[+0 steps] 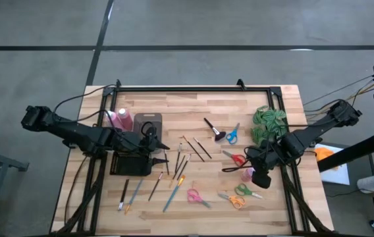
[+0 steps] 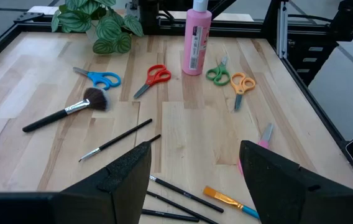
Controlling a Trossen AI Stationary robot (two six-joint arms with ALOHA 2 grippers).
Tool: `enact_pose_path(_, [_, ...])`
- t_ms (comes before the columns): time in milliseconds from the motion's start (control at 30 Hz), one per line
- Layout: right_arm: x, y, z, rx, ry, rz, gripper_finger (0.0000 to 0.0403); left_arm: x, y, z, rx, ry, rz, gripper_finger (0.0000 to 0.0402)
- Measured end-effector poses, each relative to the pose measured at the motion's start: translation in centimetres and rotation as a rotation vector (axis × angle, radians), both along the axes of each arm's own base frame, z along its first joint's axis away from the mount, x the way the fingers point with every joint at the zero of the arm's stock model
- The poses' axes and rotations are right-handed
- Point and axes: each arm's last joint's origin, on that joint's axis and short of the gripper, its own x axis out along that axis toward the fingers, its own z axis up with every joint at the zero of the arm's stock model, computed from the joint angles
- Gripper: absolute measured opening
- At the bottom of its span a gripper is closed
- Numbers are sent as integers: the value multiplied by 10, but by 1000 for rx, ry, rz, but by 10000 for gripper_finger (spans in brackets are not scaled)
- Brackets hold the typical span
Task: Pick & Place Paint Supplies
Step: Put the right light pink bottle into the white bin
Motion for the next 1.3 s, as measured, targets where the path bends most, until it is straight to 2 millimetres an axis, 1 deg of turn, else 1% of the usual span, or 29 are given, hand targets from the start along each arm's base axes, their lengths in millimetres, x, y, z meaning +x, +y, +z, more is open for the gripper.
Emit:
enact_pose_path(367, [-2, -1, -31, -16, 32, 1, 366, 0, 0, 0, 0, 0, 0, 245])
enact_pose_path(667, [0, -1, -34, -30, 2, 12, 366, 0, 0, 0, 0, 0, 0, 245])
enact_pose_path(733, [1, 0, -36, -25, -5, 12, 361, 0, 0, 0, 0, 0, 0, 245])
enact_pose_path(833, [1, 0, -38, -26, -4, 11, 335, 0, 0, 0, 0, 0, 0, 245])
enact_pose_path(1133, [1, 0, -39, -23, -7, 12, 222, 0, 0, 0, 0, 0, 0, 245])
enact_pose_path(1233, [1, 0, -39, -23, -8, 13, 203, 0, 0, 0, 0, 0, 0, 245])
enact_pose_path(1300, [1, 0, -39, -23, -8, 12, 202, 0, 0, 0, 0, 0, 0, 245])
